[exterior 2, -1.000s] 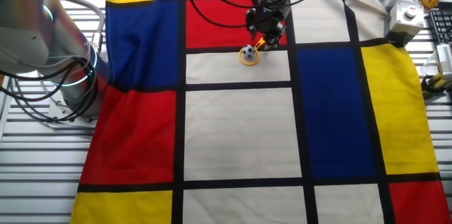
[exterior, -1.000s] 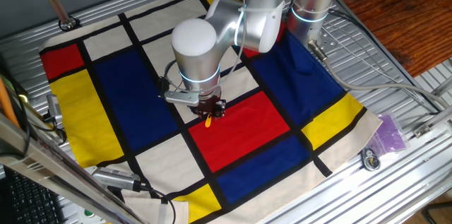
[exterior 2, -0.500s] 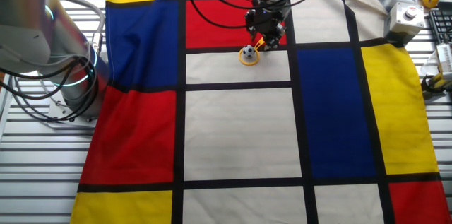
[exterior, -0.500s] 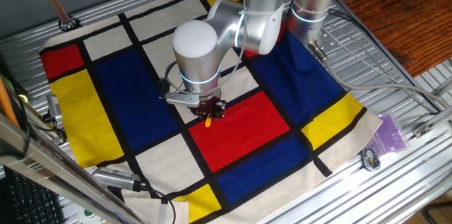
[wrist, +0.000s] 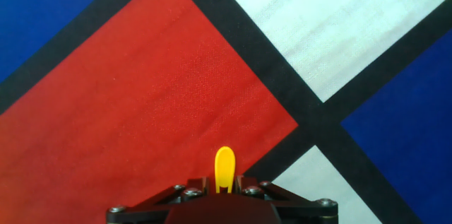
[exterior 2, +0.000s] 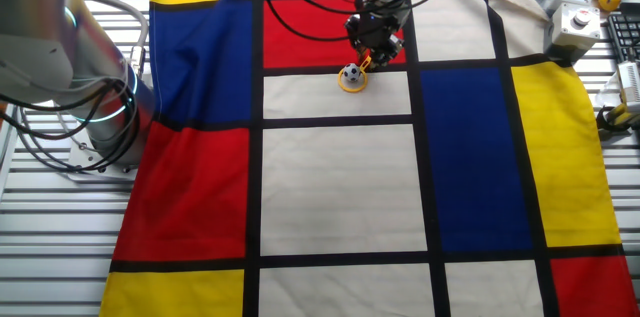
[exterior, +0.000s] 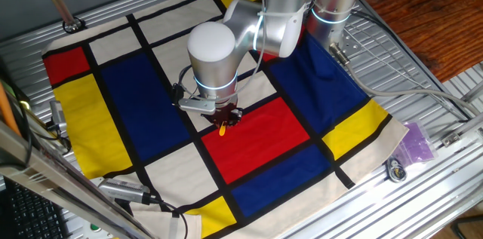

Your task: Remove the bubble ring from the ball

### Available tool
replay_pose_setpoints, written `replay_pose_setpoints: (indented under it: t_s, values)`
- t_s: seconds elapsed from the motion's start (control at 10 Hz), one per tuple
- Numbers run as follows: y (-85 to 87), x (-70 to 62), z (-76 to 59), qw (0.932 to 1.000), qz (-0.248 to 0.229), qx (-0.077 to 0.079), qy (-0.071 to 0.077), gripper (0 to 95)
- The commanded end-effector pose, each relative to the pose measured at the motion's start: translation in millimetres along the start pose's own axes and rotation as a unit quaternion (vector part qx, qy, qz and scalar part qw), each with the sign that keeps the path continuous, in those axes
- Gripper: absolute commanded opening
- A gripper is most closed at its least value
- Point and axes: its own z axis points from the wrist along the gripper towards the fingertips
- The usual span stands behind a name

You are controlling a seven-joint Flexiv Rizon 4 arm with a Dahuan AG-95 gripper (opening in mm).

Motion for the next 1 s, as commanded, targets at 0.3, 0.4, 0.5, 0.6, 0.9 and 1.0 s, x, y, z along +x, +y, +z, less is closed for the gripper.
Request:
replay_pose_setpoints:
  t_s: [0.3, 0.4, 0.5, 0.6, 0.9, 1.0]
  values:
    - [-0.3, 0.1, -0.2, 1.0000, 0.006, 0.003, 0.002, 0.0]
    - [-0.3, 0.1, -0.4, 1.0000, 0.006, 0.003, 0.003, 0.0]
    - [-0.4, 0.1, -1.2, 1.0000, 0.006, 0.004, 0.003, 0.0]
    - [-0.4, 0.0, -2.2, 1.0000, 0.006, 0.004, 0.004, 0.0]
    - [-0.4, -0.1, -7.1, 1.0000, 0.007, 0.002, 0.005, 0.0]
    - [-0.4, -0.2, -10.6, 0.9999, 0.007, 0.001, 0.008, 0.0]
